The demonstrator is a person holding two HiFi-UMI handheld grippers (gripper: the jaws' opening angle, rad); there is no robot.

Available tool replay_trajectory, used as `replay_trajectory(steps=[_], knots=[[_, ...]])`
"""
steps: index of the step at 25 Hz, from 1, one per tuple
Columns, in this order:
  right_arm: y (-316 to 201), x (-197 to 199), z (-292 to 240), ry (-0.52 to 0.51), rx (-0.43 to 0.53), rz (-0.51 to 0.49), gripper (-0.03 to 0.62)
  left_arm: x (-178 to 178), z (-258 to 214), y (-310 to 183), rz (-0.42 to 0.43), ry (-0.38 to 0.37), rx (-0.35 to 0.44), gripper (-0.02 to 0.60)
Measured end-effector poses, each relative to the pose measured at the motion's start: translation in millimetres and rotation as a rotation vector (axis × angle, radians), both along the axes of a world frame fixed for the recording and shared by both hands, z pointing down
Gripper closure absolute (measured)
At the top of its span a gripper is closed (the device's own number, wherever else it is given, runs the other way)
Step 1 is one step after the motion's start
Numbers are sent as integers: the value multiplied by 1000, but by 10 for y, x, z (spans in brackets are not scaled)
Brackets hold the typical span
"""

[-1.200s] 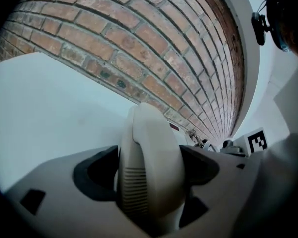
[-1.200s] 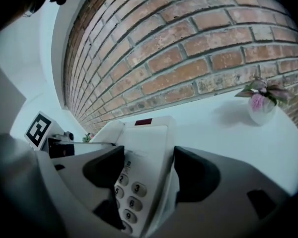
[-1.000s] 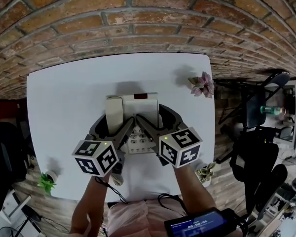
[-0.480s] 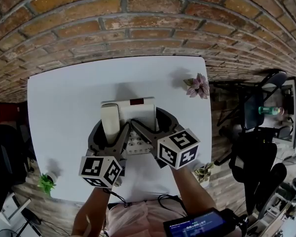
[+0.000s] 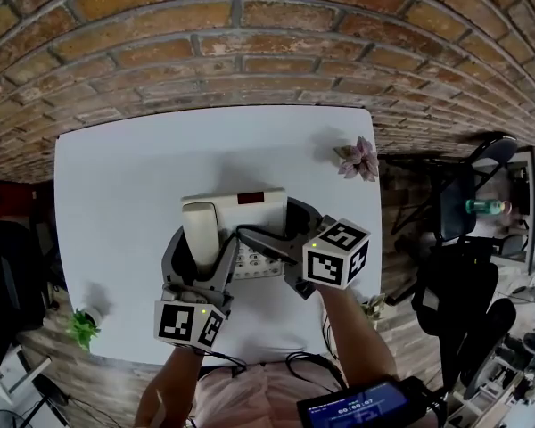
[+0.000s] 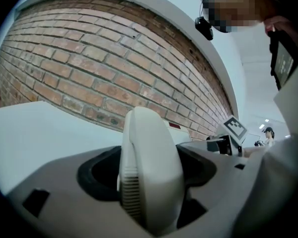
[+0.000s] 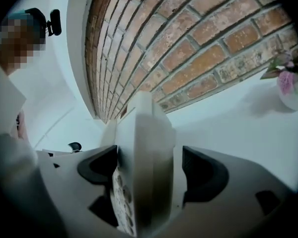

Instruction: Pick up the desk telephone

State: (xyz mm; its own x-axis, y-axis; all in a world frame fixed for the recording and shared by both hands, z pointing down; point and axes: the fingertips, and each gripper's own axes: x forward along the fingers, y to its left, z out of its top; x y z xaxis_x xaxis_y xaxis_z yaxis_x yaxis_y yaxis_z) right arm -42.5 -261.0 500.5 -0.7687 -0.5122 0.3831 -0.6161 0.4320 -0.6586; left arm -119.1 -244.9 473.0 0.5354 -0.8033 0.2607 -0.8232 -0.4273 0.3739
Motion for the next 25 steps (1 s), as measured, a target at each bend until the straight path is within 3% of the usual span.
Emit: replay_trajectory(steps=[5,8,12,17,21,25], knots=[[36,-58,-71,-36,55,-69,181,-13,-56,64,-7,-3,58,250],[73,-100,-122,-60,89,-110,232,-20,-68,87,-14,-12,77,250],[105,-102,-166,-78,132,-130,249,-11,-85,112,-13,-43,105,244],[141,-92,-222,-93,177,-147,255,18,-140,136,43,-81,131,217],[162,-98,-222,-100,197,-166,255,-74,-259,144,91,24,101,157],[186,-135,-240,-106,221,-192,256,-157,-289,250,199,64,78,133]])
